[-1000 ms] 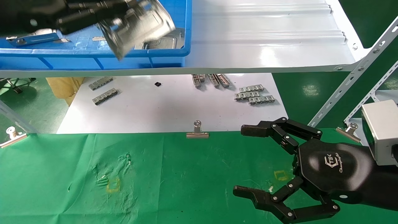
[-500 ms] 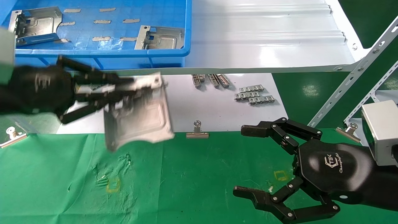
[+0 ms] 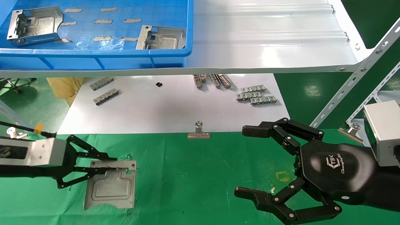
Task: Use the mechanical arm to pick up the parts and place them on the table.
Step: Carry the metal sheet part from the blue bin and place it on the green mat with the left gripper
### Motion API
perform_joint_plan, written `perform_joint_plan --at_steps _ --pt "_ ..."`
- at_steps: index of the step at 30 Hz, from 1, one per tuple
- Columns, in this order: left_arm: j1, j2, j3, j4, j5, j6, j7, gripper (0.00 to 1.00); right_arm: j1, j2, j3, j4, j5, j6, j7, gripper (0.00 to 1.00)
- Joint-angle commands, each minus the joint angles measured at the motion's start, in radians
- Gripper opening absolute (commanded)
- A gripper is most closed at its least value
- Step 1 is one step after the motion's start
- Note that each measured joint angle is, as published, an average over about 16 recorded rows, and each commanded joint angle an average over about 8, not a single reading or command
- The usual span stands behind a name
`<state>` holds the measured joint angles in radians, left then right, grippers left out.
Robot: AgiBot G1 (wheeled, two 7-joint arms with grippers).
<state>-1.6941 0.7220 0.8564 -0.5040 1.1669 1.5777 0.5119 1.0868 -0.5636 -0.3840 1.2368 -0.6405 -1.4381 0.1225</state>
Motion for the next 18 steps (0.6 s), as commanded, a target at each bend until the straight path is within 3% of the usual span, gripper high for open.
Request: perform_joint_plan --at_steps 1,2,9,10,18 --pt "0.002 0.014 0.022 0.026 0.014 0.004 0.043 0.00 0.000 0.000 0.000 0.000 0.000 0.000 0.000 1.00" --pt "-0.001 0.020 0.028 0.042 0.016 0.002 0.054 0.04 0.000 0.000 0.000 0.000 0.000 0.000 0.000 1.00" --pt "-0.020 0.053 0.059 0.146 0.037 -0.017 0.127 0.90 0.000 0.000 0.000 0.000 0.000 0.000 0.000 1.00" --pt "-0.022 0.058 0.061 0.160 0.038 -0.019 0.135 0.99 0.000 0.000 0.000 0.000 0.000 0.000 0.000 1.00" --pt "-0.030 0.083 0.060 0.245 0.012 0.000 0.177 1.00 0.000 0.000 0.000 0.000 0.000 0.000 0.000 1.00"
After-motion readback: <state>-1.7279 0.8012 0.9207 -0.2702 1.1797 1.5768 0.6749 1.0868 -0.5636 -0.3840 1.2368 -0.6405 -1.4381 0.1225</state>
